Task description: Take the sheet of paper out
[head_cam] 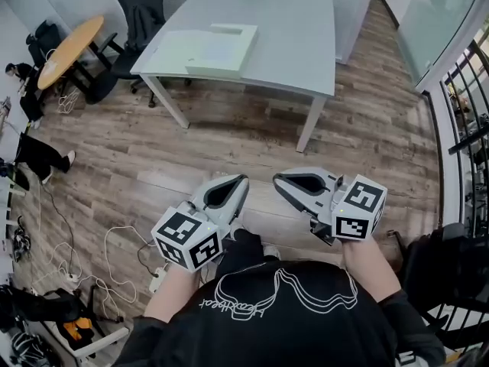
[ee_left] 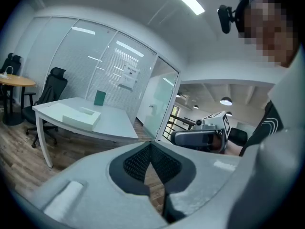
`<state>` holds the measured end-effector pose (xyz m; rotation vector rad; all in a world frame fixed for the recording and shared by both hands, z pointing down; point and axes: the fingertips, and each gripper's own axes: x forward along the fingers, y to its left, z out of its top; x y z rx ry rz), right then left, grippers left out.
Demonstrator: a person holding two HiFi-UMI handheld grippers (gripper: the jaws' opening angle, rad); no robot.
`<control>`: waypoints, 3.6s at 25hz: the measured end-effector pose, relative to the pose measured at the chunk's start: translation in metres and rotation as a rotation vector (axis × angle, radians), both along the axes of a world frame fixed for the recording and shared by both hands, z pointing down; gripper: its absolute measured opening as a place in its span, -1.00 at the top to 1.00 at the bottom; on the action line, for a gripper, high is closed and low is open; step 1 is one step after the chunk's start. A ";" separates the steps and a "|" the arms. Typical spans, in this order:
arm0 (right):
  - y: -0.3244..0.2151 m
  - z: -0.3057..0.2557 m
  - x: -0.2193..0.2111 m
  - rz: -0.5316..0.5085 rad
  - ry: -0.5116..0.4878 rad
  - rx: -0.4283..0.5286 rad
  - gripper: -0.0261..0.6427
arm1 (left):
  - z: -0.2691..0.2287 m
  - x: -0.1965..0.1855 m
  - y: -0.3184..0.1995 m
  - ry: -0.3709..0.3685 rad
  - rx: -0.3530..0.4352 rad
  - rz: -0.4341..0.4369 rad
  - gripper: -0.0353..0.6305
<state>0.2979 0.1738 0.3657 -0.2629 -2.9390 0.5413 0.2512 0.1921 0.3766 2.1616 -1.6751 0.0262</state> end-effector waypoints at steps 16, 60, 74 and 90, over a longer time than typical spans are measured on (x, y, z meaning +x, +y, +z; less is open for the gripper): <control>-0.006 -0.056 -0.001 0.019 -0.089 -0.012 0.90 | -0.052 0.001 0.006 0.006 0.034 0.010 0.86; -0.226 0.009 -0.327 0.239 0.129 -0.030 0.90 | -0.002 -0.348 -0.230 0.184 -0.042 0.196 0.86; -0.298 0.040 -0.355 0.239 0.112 -0.137 0.90 | 0.004 -0.382 -0.301 0.222 -0.015 0.194 0.86; -0.425 0.069 -0.404 0.152 0.142 -0.195 0.90 | 0.052 -0.448 -0.410 0.187 -0.188 0.036 0.85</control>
